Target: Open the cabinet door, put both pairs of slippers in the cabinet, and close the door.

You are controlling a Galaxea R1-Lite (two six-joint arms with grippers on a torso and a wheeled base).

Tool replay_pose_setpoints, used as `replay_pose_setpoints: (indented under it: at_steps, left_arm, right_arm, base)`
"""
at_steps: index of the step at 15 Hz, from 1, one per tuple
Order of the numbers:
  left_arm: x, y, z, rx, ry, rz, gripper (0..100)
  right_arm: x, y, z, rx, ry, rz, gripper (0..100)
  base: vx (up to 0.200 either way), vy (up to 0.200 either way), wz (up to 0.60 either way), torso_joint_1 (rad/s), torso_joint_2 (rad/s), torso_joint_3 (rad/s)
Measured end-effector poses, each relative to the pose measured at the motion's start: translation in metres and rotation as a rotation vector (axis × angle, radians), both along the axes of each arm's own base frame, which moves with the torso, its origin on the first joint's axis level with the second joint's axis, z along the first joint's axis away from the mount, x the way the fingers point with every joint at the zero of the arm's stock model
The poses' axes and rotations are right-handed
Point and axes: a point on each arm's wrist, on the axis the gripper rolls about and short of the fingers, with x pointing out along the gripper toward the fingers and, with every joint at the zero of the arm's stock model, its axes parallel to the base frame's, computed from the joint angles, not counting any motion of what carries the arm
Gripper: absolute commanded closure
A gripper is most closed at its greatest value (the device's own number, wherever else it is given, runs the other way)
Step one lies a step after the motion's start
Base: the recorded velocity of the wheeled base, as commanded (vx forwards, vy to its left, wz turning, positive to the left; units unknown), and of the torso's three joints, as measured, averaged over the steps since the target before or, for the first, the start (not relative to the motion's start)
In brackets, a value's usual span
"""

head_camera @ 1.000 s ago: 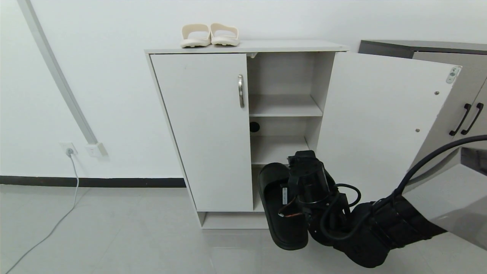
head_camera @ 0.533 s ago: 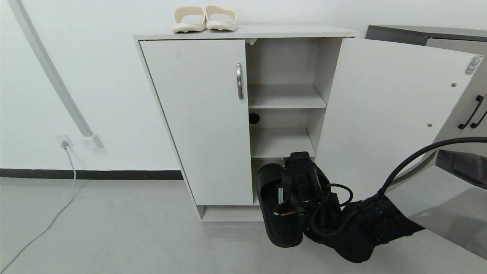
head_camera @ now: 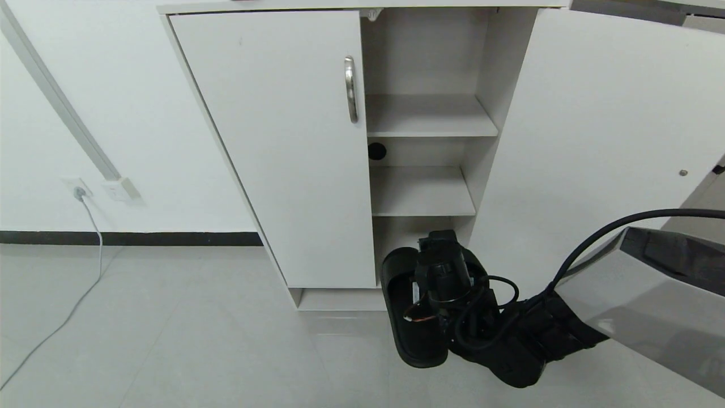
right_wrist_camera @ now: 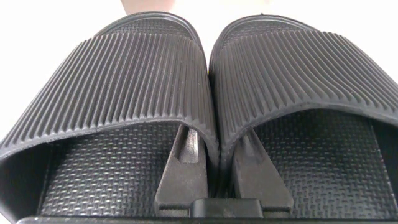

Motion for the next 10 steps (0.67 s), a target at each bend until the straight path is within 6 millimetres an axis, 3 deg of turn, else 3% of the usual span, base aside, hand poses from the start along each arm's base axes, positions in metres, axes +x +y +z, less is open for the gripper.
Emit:
replay_pose_setpoints:
  at_steps: [5,10]
  left_arm:
    - [0.000,0.000,0.000,0.000,0.000,0.000,100]
    - [0.000,0.000,0.000,0.000,-0.001,0.002,100]
  right_arm:
    - [0.002,0.002,0.001,0.027,-0.030,-0.006,100]
    - [0.004,0.000,0.018,0.060,-0.234,0.018,100]
  base:
    - [0.000,0.000,0.00,0.000,0.00,-0.197]
    - [0.000,0.000,0.00,-0.001,0.00,-0.199]
